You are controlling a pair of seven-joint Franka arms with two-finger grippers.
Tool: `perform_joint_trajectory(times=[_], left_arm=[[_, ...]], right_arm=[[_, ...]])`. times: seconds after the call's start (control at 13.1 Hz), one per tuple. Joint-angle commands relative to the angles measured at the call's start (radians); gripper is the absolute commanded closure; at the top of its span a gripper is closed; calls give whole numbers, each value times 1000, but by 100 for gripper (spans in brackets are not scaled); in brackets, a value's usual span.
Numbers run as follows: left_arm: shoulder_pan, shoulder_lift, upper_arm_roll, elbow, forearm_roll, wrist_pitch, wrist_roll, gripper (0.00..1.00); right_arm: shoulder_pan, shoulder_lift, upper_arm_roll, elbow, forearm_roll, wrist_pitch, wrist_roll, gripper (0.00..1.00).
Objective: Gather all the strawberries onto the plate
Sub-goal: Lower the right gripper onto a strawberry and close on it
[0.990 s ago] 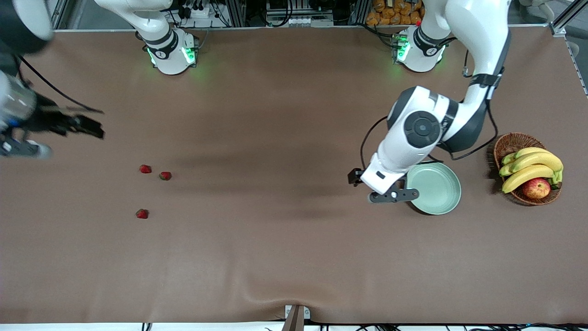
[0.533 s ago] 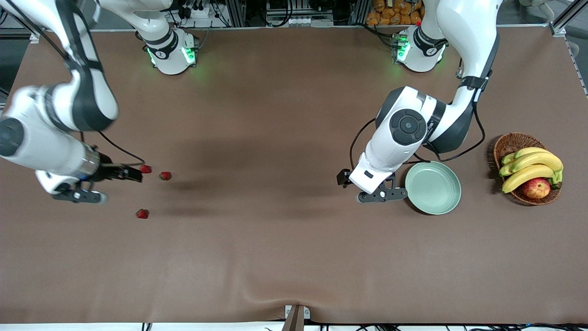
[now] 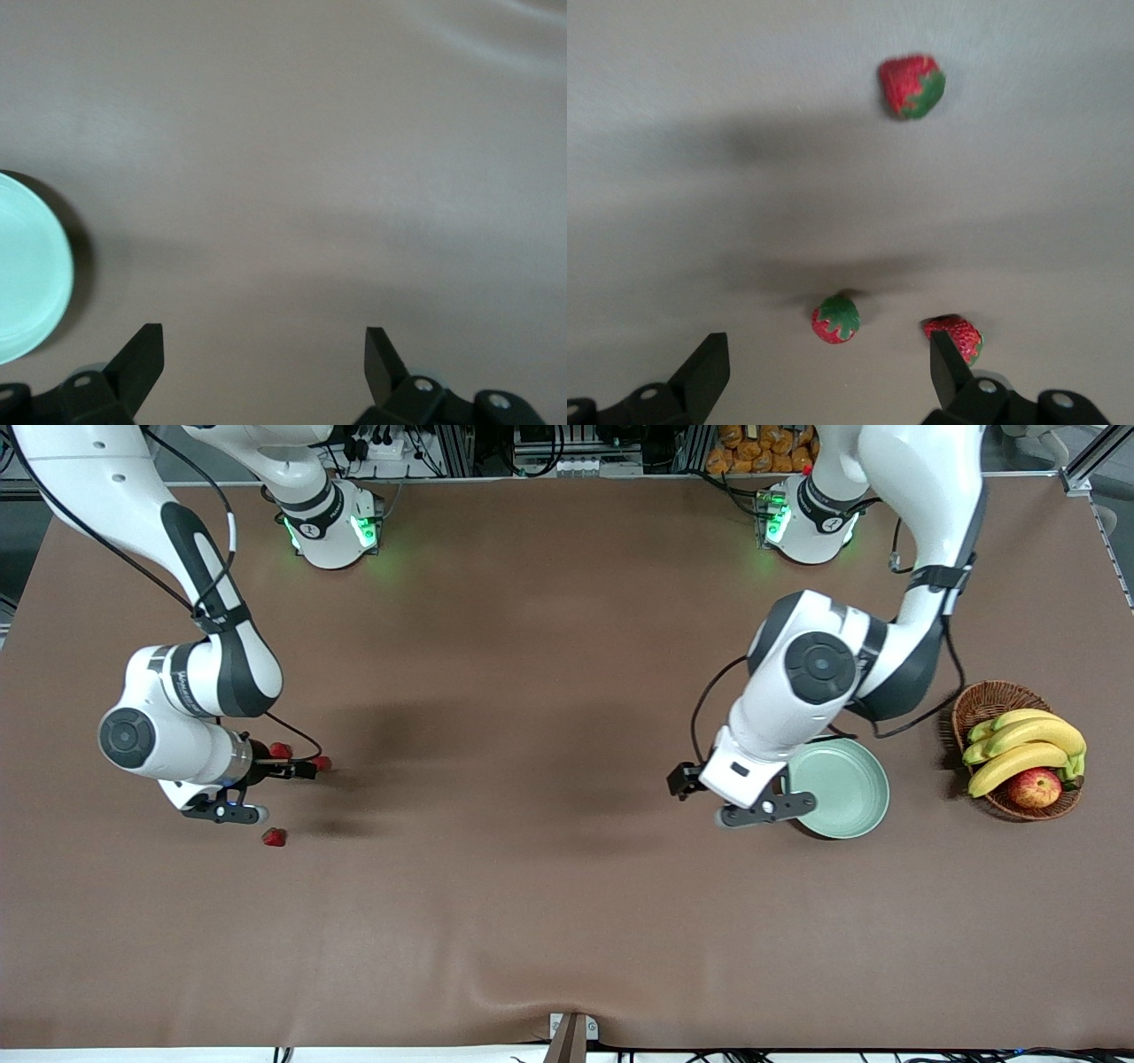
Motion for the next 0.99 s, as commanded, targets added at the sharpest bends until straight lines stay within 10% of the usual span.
perform_joint_trajectory(times=[0.0, 0.61, 0.91], left_arm=[[32, -43, -4, -8, 16, -51, -13, 0], [92, -75, -11, -20, 7, -105, -7, 0], [92, -90, -11, -29, 6, -134, -7, 0]], right_arm=[[-14, 31, 8, -16, -6, 12, 7, 1], [-11, 94, 10, -17, -5, 3, 10, 25], [-2, 105, 10, -16, -3, 8, 10, 59]])
